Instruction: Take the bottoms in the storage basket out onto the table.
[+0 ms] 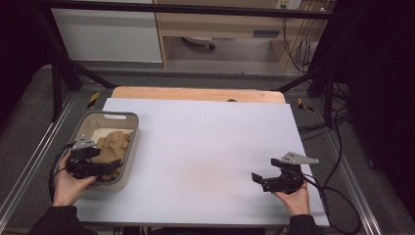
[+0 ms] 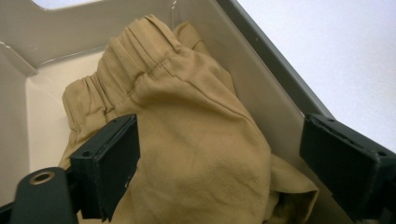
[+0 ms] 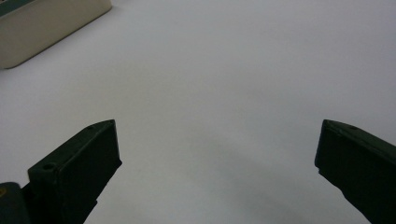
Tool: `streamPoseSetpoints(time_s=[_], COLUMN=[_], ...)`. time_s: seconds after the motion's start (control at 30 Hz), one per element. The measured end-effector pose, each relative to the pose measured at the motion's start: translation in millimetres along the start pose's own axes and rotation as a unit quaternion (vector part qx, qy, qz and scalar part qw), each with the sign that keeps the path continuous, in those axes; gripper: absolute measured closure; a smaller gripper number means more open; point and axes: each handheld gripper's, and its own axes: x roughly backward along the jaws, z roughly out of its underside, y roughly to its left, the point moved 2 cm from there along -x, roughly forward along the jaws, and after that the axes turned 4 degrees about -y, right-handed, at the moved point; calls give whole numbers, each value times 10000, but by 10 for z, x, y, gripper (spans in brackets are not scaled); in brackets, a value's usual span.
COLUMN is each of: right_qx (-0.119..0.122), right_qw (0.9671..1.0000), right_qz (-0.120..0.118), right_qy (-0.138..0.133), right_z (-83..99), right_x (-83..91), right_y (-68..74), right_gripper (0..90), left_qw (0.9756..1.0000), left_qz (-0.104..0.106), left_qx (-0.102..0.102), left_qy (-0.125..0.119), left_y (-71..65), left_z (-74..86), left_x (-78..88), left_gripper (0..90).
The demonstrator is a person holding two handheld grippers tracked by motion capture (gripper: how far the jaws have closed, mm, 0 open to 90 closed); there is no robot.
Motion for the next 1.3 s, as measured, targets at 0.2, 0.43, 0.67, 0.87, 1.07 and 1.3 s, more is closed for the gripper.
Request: streamPoseSetpoints(time_s=[0.2, 0.43, 0.67, 0.87, 1.07, 1.3], right_qx=[6, 6, 6, 21, 4, 2], right_qw=[10000, 10000, 10000, 10000, 10000, 10000], right_qz=[4, 8, 10, 12, 15, 9], right_qy=[6, 5, 4, 6, 7, 13], right_z=[1, 2, 3, 3, 2, 2], right_x=[-2, -3, -4, -3, -4, -3], right_y=[-1, -1, -1, -2, -1, -2], right_gripper=[7, 6, 6, 6, 6, 6], left_qw=[9996, 9994, 9986, 9973, 9966, 9957], left_qz=[-46, -94, -212, -332, -393, -439], left_qx=[-114, -125, -115, -67, -92, -129], left_qy=[272, 304, 477, 644, 718, 806], left_y=[-34, -38, -40, -39, -45, -55], left_z=[40, 43, 43, 47, 48, 51], left_x=[-84, -95, -111, -131, -140, -149], left_gripper=[145, 159, 182, 239, 312, 425])
